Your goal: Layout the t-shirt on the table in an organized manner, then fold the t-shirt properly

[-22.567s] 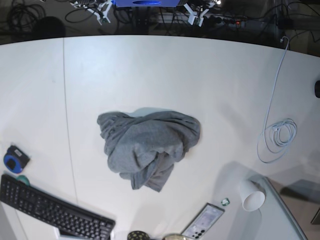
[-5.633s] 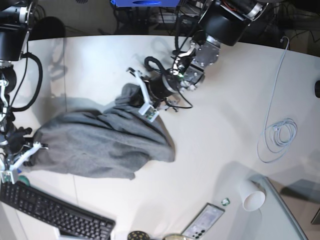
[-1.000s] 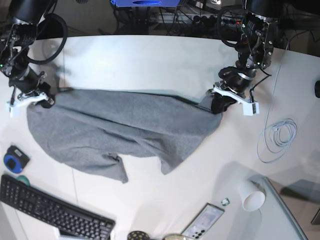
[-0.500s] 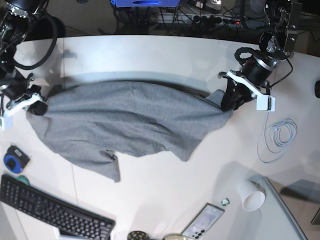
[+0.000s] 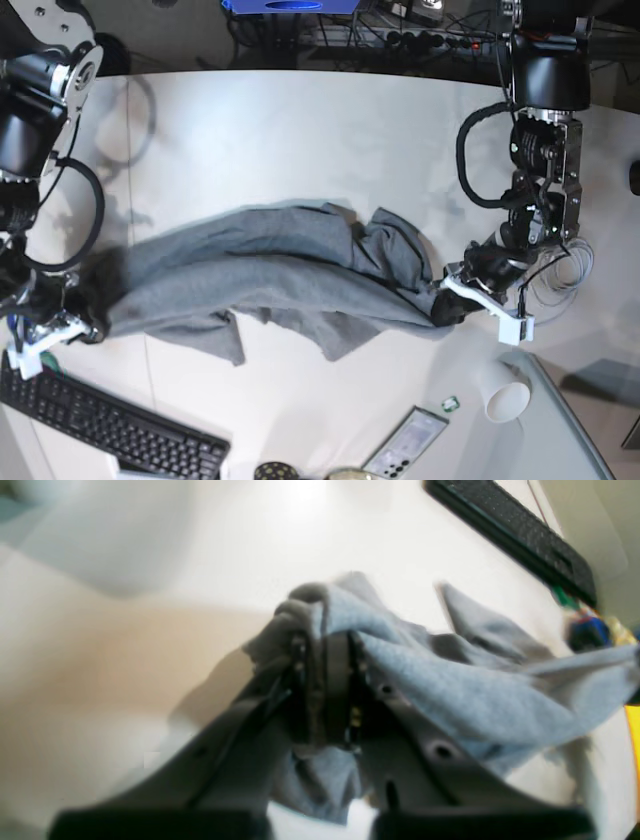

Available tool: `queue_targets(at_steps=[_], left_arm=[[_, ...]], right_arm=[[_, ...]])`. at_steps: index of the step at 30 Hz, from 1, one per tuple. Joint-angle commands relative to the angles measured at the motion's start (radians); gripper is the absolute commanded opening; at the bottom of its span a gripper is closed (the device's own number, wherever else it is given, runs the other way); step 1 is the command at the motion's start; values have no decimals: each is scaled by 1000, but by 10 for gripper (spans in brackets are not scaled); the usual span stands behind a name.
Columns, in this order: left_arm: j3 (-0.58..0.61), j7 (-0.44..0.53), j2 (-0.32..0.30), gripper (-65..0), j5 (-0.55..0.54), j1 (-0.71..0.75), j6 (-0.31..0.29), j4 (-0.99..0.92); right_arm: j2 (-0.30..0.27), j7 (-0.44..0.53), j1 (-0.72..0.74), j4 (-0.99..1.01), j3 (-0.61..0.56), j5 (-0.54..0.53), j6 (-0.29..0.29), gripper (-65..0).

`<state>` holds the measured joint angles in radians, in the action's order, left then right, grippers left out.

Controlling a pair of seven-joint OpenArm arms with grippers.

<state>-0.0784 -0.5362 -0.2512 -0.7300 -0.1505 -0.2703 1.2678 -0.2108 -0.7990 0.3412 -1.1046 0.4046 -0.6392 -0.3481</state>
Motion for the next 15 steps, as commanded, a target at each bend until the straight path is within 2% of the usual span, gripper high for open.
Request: queue_targets(at_steps=[1,4,5,6,9,10,11,13,15], left_arm=[[-2,20,-6,-650,-13,-39,-10,-18],[-2,20,-4,-650,-12,-99,-10,-116],[-2,20,-3,-650,-1,-113,-10,-147],[-2,20,3,-650,20,-123,-10,-167],[-4,20,28,-650,119,-126,-10,-175],[-8,20,33,-617,149,-122,-10,-164],[-13,20,37,-535,171,-117,-10,-155],[-16,21,29,-369,186,-85,-10,-133],[-18,21,10,-230,186,-59,-11,-101]], right_arm=[[-39,60,32,24,-42,-12,-3,-644],[-82,218,72,137,-195,-12,-3,-638],[-94,246,89,177,-241,-12,-3,-615],[-105,255,101,208,-276,-12,-3,-581],[-132,257,121,243,-355,-14,-4,-413],[-140,257,120,238,-365,-15,-6,-354],[-144,258,109,220,-353,-15,-7,-312],[-148,261,49,140,-286,-18,-12,-297],[-140,261,-35,10,-195,-18,-12,-297]])
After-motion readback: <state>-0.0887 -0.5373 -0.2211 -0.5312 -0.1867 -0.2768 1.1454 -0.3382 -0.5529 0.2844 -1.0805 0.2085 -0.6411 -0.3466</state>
